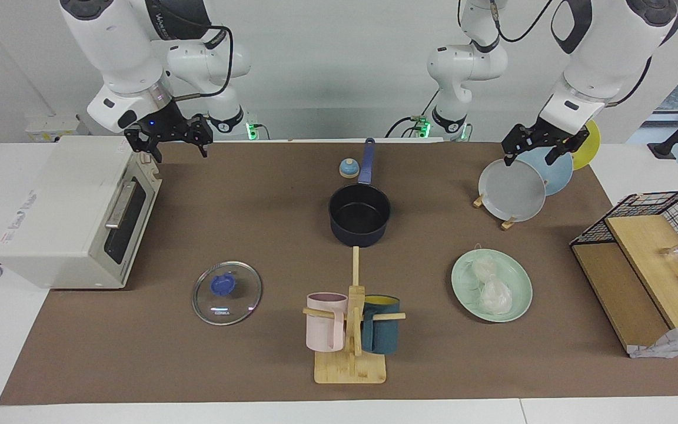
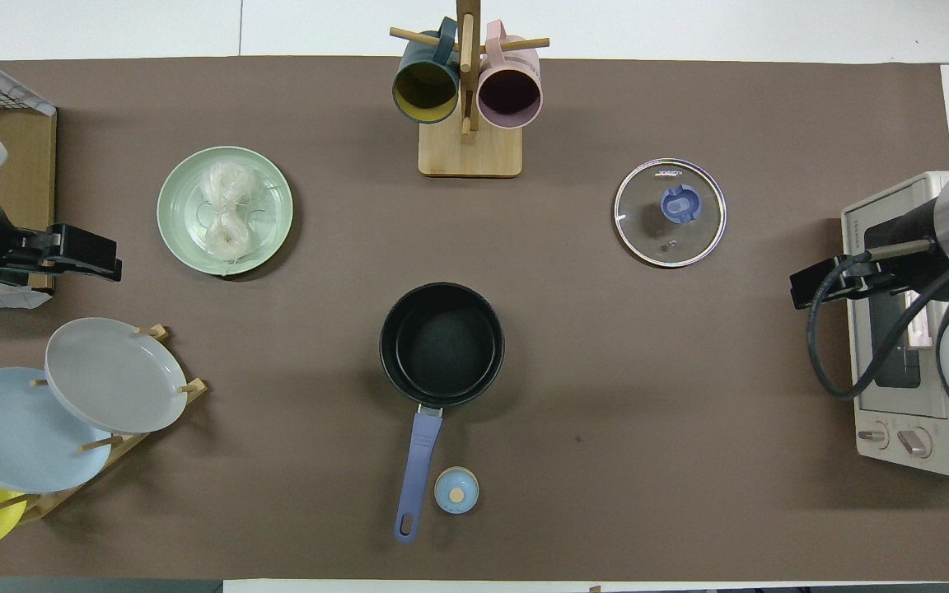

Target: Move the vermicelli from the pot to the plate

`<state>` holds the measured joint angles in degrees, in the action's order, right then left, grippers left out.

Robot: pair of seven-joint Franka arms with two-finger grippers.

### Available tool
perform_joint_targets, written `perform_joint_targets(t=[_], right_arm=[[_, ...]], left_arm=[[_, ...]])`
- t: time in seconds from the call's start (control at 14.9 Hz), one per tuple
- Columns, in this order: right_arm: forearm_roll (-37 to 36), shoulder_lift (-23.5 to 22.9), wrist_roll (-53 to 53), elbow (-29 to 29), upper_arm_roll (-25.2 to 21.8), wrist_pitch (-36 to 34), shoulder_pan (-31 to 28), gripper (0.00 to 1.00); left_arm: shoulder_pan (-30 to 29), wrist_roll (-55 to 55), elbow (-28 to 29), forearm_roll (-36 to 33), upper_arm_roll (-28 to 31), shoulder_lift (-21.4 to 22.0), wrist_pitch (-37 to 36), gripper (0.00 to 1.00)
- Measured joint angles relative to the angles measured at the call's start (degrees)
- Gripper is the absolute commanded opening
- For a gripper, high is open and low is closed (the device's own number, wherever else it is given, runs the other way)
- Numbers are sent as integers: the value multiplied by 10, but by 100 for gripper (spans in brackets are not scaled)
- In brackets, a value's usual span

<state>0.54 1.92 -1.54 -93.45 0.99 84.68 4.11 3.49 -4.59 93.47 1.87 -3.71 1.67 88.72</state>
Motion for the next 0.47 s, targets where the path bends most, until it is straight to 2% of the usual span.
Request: perform_joint_targets(t=[0.47], right_arm=[[-1,0,0,0,-20,-2,-8,100]], left_arm=[[0,0,0,0,-1,0,0,100]])
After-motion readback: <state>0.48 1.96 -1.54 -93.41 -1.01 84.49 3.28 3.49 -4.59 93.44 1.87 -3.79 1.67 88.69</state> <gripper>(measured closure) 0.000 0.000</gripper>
